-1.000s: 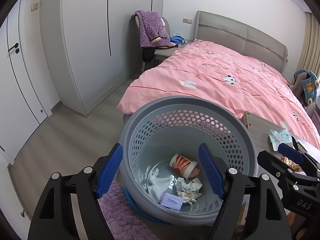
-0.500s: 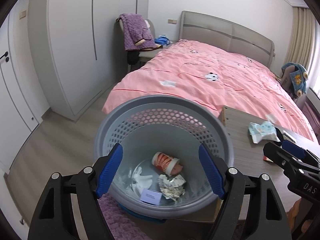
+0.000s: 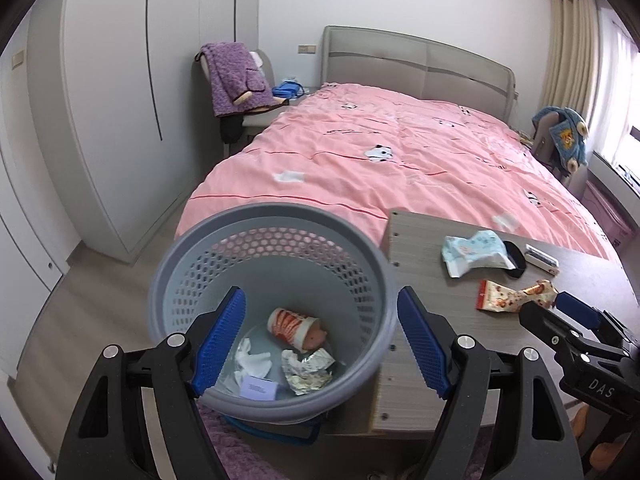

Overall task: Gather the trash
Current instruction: 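Move both tools back from the basket toward the table, then reach the right gripper toward the white-and-blue card box on the table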

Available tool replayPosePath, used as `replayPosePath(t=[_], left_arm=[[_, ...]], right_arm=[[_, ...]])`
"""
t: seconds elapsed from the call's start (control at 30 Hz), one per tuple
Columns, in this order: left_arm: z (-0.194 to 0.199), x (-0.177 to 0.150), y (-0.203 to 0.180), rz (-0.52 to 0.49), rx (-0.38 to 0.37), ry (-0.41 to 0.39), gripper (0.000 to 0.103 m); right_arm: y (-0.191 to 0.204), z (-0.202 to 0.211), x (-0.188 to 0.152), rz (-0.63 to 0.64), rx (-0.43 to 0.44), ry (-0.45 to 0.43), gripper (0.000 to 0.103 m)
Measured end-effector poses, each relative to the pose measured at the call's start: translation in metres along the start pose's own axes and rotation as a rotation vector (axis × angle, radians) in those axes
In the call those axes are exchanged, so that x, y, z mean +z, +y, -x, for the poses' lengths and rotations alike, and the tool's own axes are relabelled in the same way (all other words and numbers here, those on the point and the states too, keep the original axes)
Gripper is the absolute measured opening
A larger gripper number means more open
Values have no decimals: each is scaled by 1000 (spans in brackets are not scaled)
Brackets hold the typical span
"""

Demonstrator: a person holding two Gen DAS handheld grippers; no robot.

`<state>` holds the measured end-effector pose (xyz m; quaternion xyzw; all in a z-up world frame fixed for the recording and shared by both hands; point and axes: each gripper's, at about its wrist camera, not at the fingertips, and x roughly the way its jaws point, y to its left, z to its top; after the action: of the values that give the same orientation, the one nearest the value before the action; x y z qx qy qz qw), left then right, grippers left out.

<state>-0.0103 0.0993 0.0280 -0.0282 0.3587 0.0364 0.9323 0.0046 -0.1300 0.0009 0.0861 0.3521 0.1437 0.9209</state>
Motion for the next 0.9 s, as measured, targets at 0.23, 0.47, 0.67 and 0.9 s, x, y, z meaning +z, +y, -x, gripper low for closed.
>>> replayPosePath(t=[0.23, 0.47, 0.67, 0.9], left_arm=[[-6, -1, -38, -52, -36, 15, 75], [-19, -2, -79, -104, -72, 39, 75], [-32, -2, -110, -140, -91, 68, 75], [-45, 0, -139, -154, -102, 88, 75]], right_arm=[[-47, 13, -11, -76, -45, -11, 92], [-95, 21, -17, -133, -102, -24, 92], [-133, 22, -20, -168, -143, -27, 92], [-163, 14, -10, -146, -154, -16, 92]])
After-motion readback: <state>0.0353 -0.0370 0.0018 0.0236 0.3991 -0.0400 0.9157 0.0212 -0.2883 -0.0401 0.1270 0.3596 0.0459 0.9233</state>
